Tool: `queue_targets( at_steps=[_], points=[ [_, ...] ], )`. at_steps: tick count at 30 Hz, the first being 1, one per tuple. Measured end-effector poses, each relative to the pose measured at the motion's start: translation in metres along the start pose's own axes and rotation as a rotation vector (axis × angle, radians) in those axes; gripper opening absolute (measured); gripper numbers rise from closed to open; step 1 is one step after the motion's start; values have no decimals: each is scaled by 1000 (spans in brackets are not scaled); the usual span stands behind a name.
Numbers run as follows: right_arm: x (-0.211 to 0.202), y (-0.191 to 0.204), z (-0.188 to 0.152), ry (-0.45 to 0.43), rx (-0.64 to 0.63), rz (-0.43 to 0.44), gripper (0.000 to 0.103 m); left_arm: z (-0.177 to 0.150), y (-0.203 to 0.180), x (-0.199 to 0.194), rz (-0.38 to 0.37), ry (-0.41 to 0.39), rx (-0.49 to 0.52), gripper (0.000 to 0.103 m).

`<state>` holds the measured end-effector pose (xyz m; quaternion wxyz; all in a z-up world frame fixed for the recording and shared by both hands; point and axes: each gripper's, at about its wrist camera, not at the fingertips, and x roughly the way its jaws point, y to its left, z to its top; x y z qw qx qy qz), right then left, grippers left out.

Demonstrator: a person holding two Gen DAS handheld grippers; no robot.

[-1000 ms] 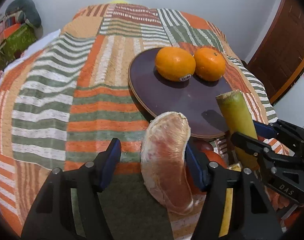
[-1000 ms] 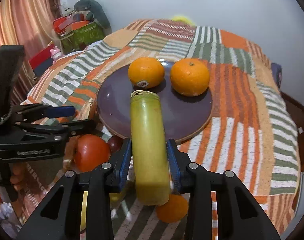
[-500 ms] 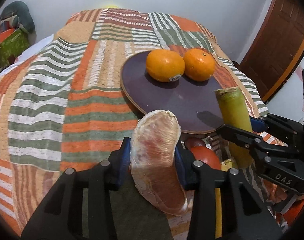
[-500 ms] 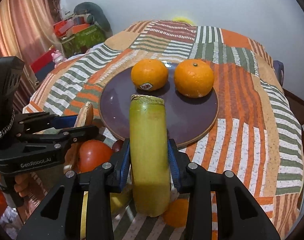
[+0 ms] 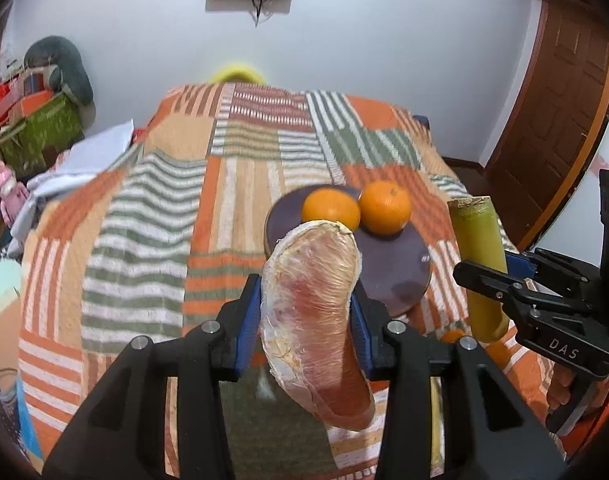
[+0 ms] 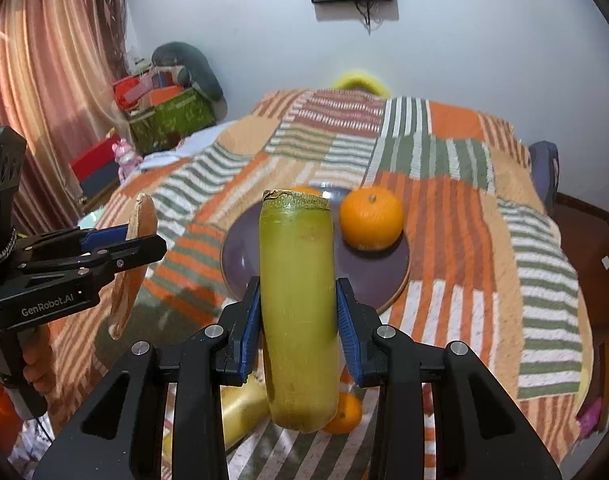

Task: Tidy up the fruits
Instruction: 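Lower the pomelo segment and green cylinder onto the plate beside the oranges, release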

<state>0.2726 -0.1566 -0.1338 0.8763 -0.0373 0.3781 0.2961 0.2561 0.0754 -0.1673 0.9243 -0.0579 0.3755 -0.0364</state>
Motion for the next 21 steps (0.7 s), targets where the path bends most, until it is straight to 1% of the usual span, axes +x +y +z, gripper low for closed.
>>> queue_targets(
  at_steps=[7,11,15,21],
  points=[
    [-3,-7,20,-56,18,-11,32,21,-3,8,-11,-12,-4,41],
    [2,-11,27,-74,38,-5,32,31,-6,22,-7,-10,1,41],
    [12,-14,33,-74,37,-8,32,39,-7,38,-13,-2,3,41],
    [30,-15,39,-57,32,-5,32,45,-1,73,-19,37,-9,41]
  ],
)
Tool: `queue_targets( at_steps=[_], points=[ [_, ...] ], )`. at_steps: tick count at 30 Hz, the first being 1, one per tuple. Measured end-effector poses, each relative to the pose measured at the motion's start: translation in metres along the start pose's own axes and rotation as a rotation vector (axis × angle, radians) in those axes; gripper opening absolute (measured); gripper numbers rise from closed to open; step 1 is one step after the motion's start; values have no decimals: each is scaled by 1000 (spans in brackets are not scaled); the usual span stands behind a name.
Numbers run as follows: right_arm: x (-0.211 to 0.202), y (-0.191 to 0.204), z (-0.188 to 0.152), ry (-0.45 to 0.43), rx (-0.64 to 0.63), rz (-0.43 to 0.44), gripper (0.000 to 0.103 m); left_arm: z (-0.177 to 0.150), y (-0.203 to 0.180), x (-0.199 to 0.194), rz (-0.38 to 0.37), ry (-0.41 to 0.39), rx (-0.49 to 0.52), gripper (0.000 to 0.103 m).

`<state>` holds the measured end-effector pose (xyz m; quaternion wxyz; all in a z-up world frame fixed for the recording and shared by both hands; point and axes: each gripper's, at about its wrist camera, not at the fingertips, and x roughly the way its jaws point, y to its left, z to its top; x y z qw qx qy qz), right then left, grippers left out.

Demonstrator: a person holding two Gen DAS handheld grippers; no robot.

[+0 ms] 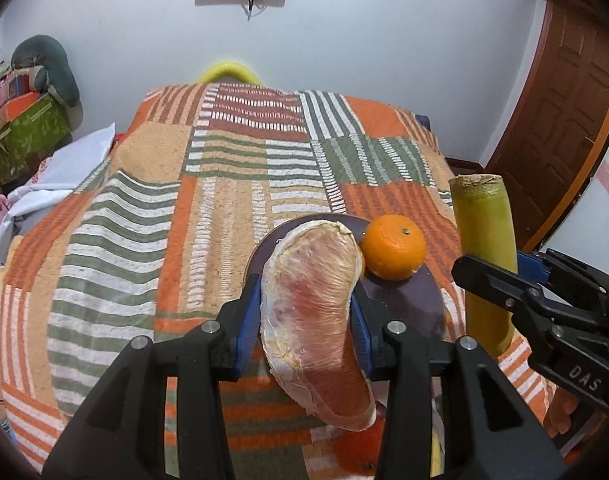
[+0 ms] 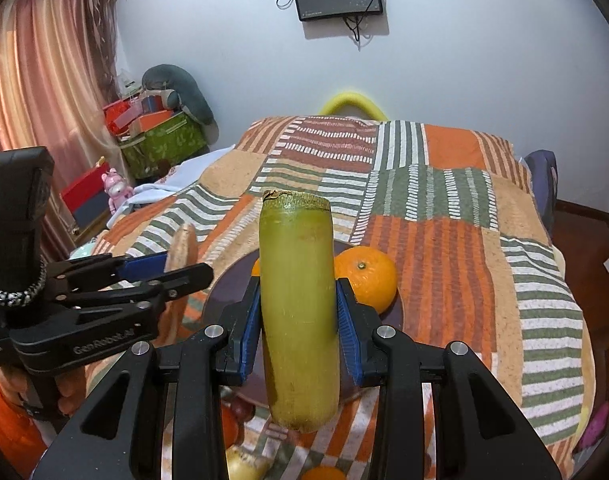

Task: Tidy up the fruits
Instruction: 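Lower the pomelo segment and green cylinder onto the plate beside the oranges, release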

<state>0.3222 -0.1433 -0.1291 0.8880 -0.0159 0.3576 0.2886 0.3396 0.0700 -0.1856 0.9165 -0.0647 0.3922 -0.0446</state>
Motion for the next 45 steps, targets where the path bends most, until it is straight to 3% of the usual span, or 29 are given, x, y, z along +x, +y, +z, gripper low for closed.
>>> queue_targets(
  at_steps=[21,30,36,42,45],
  points=[
    [67,-8,9,112,-6,-10,33,14,18,59,14,56,-38,41],
    [63,-6,13,89,-17,3,34,14,21,61,-1,68,-54,42],
    [53,-1,15,78,-53,-19,34,15,21,56,20,59,-61,60],
    [40,0,13,65,-55,-30,35,14,14,40,36,45,-29,61],
    [32,1,13,57,-55,-32,40,11,12,27,40,41,-17,61]
  ],
)
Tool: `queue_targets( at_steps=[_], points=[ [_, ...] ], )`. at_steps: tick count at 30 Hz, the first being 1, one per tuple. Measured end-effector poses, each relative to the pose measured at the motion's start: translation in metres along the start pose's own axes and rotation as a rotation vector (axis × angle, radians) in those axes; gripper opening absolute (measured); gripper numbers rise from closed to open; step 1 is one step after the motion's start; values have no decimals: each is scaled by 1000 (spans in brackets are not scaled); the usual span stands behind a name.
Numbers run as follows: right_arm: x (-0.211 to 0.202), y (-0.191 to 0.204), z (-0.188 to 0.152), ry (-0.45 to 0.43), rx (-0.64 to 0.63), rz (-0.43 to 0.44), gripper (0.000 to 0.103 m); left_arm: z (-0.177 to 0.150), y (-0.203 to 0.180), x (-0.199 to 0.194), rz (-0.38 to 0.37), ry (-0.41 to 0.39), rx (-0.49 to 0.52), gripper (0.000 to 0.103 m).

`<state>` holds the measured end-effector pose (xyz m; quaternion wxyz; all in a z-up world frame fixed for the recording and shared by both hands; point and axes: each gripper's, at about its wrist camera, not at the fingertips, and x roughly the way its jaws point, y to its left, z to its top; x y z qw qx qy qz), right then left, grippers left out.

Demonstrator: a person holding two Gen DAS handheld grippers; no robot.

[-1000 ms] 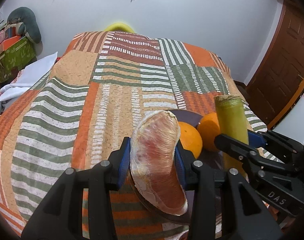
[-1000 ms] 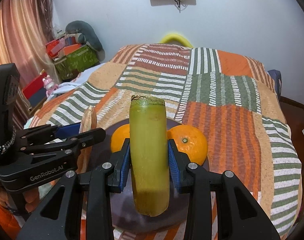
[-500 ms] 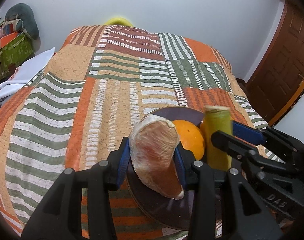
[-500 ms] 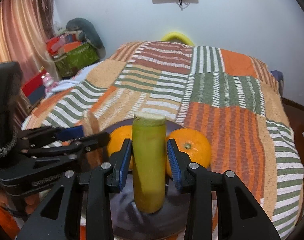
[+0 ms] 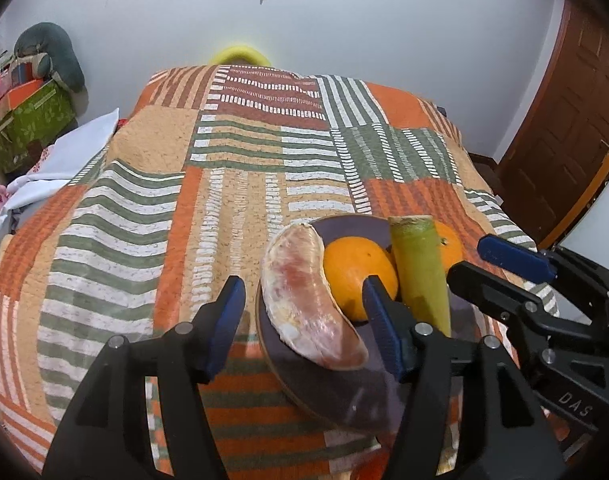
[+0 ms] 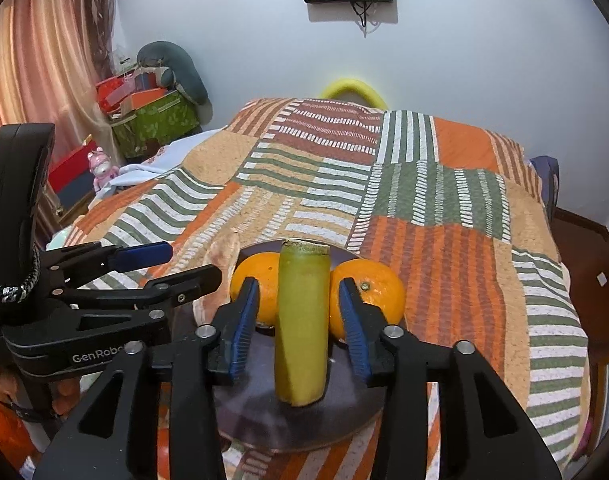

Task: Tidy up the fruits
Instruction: 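Lower the pomelo segment and green cylinder onto the plate beside the oranges, release, then grasp the red tomato with the left tool while the right tool grasps the pale yellow cylinder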

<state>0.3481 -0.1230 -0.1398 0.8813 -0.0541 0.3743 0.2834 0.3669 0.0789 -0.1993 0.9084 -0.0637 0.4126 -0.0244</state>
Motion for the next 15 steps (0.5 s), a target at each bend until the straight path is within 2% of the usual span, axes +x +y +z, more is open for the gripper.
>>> queue_targets(
  at_steps=[15],
  points=[
    [-68,20,-18,-29,12,-27,41,-33,-13,-101,26,-57,46,61]
  ],
)
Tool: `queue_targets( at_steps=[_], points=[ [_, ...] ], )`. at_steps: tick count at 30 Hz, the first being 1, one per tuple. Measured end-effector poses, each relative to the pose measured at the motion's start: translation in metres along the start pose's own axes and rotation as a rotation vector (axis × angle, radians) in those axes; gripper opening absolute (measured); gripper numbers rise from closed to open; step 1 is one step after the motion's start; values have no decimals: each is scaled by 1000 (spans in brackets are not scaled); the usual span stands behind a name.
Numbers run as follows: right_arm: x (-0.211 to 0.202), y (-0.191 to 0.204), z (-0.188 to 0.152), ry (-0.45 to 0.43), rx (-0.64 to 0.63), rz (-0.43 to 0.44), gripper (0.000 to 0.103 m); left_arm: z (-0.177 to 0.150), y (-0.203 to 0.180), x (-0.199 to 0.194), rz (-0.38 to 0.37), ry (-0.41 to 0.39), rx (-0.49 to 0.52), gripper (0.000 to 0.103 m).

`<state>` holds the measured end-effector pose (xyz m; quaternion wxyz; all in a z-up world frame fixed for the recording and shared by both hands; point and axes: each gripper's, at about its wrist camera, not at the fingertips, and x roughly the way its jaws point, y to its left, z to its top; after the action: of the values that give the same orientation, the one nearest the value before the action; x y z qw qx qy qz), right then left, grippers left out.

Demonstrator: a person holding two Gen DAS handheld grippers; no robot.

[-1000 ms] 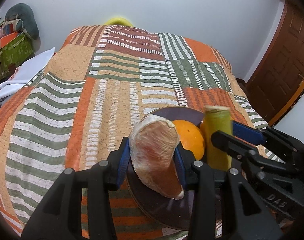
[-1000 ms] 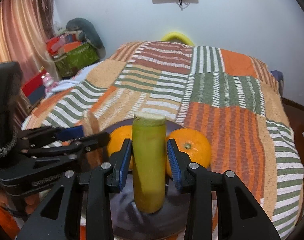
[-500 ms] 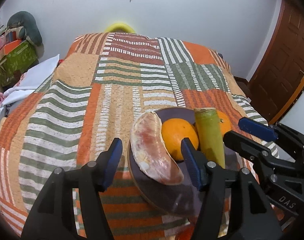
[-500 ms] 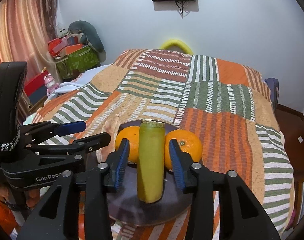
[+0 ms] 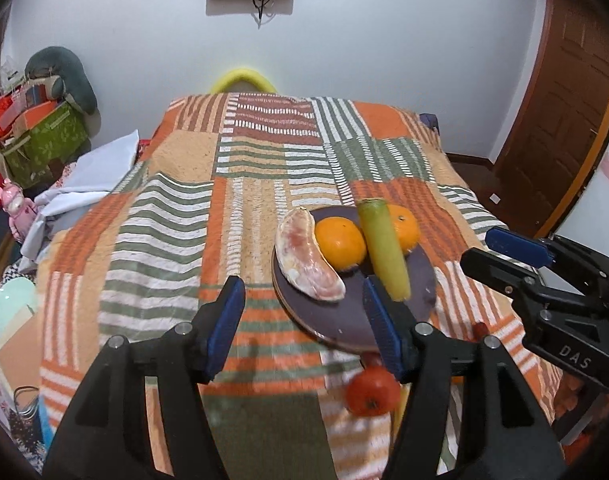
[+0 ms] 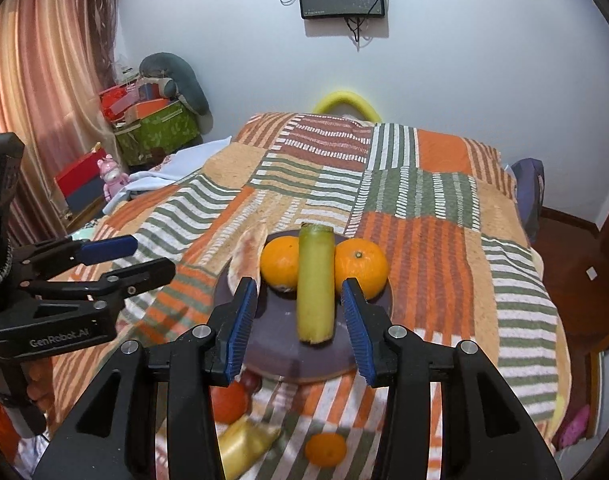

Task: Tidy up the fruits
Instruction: 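Grasp the red tomato with the left tool while the right tool grasps the pale yellow cylinder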

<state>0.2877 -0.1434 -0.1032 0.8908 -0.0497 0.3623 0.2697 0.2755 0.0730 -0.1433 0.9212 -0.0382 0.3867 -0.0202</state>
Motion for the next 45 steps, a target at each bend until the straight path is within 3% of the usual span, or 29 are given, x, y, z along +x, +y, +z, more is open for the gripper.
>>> queue_targets(
  at_steps=[10,15,29,38,45],
  points=[
    [-32,15,-30,28,2,-11,45,-25,-8,-65,2,-31,20,69],
    [-30,25,-49,71,2,-2,45,-45,-10,-76,16,-21,42,71],
    [29,44,-102,267,29,36,47,-104,2,-42,1,94,-9,71],
    [38,33,-111,295,95,123,54,-107,-5,-14,-19,141,-19,71],
    [43,39,-109,308,52,116,57,-107,-12,-2,-26,159,-23,71]
  ],
)
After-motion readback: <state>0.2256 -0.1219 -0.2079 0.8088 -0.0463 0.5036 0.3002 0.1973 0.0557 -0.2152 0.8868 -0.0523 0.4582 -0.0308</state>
